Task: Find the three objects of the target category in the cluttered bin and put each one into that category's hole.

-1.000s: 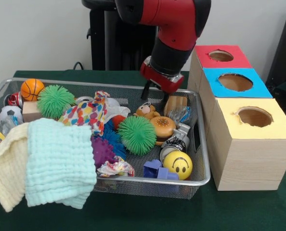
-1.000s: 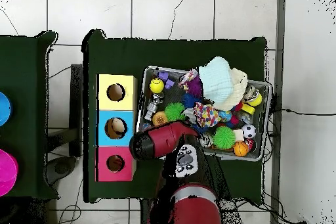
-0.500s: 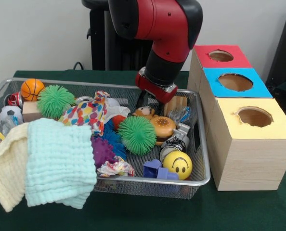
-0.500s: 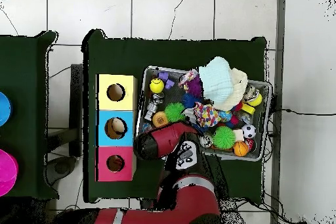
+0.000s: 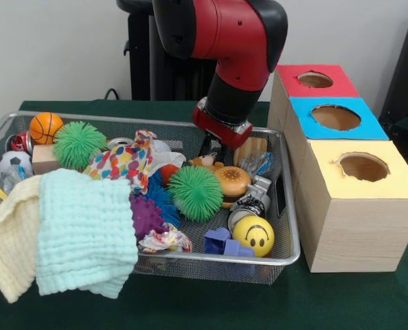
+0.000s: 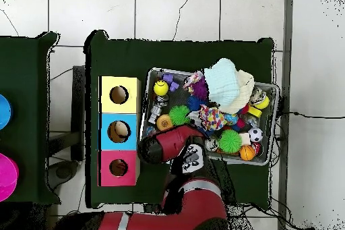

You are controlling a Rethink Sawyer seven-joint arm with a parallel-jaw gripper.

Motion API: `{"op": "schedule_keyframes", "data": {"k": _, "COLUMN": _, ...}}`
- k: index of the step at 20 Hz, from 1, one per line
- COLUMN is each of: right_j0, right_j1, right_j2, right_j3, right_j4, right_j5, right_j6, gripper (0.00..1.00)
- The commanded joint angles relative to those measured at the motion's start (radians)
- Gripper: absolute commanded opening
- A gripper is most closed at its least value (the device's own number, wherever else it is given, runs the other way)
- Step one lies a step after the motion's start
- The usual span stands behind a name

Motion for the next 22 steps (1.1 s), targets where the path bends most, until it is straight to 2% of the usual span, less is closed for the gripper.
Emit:
{"op": "schedule_keyframes", "data": {"k": 1, "right_j0": -0.007, "right_j1": 0.080, "right_j2": 0.053, "right_j3": -0.077, "right_j4": -0.041, "right_j5": -0.093, "right_j6": -0.025, "gripper": 0.00}}
{"op": "schedule_keyframes", "data": {"k": 7, "right_j0": 0.055, "right_j1": 0.074, "right_j2": -0.020, "right_j3": -0.103, "right_j4": -0.058, "right_j5": -0.108, "right_j6": 0.036, "gripper": 0.00}}
{"op": "schedule_keyframes", "data": {"k": 11, "right_j0": 0.069, "right_j1": 0.025, "right_j2": -0.039, "right_j3": -0.087, "right_j4": -0.046, "right_j5": -0.082, "right_j6": 0.028, "gripper": 0.00}}
{"op": "schedule_keyframes", "data": {"k": 13, "right_j0": 0.074, "right_j1": -0.026, "right_j2": -0.042, "right_j3": -0.064, "right_j4": -0.041, "right_j5": -0.061, "right_j6": 0.008, "gripper": 0.00}}
{"op": "schedule_keyframes", "data": {"k": 16, "right_j0": 0.067, "right_j1": -0.128, "right_j2": -0.030, "right_j3": -0.026, "right_j4": -0.022, "right_j5": 0.011, "right_j6": -0.047, "gripper": 0.00}}
{"op": "schedule_keyframes", "data": {"k": 19, "right_j0": 0.047, "right_j1": -0.198, "right_j2": 0.000, "right_j3": -0.006, "right_j4": 0.009, "right_j5": 0.082, "right_j6": -0.093, "gripper": 0.00}}
{"op": "schedule_keyframes", "data": {"k": 22, "right_j0": -0.019, "right_j1": -0.260, "right_j2": 0.083, "right_j3": 0.023, "right_j4": 0.069, "right_j5": 0.156, "right_j6": -0.155, "gripper": 0.00}}
